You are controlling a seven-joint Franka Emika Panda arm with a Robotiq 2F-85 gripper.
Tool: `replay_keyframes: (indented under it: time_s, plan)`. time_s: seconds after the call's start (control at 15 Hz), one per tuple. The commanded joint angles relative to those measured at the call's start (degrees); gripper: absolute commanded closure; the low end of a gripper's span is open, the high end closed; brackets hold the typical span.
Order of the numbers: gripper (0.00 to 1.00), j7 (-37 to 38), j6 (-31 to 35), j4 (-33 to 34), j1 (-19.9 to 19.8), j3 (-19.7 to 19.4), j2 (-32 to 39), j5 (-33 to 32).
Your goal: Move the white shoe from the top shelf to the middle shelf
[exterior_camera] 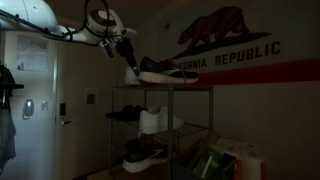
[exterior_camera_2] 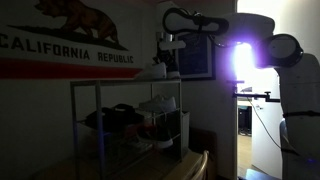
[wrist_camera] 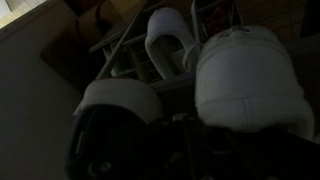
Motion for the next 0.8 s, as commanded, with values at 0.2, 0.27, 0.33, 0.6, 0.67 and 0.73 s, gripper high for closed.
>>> replay_keyframes:
  time_s: [0.2,0.27,0.33,0.6,0.67,0.73]
  plan:
    - [0.93,-1.1,-8.3,3.0,1.5,0.6,-3.1,-0.1]
    - [0.93,-1.0,-9.2,3.0,1.9,0.7,-3.8,-0.5]
    - [0.93,-0.9,-10.0,3.0,2.2,0.8,-4.7,-0.6]
    - [0.93,-1.6,-12.9,2.7,3.2,1.3,-8.2,-0.3]
    - [0.93,-1.7,-13.6,2.4,3.3,1.4,-9.3,-0.4]
    - [0.93,-2.2,-14.6,2.7,3.5,1.5,-9.9,-0.3]
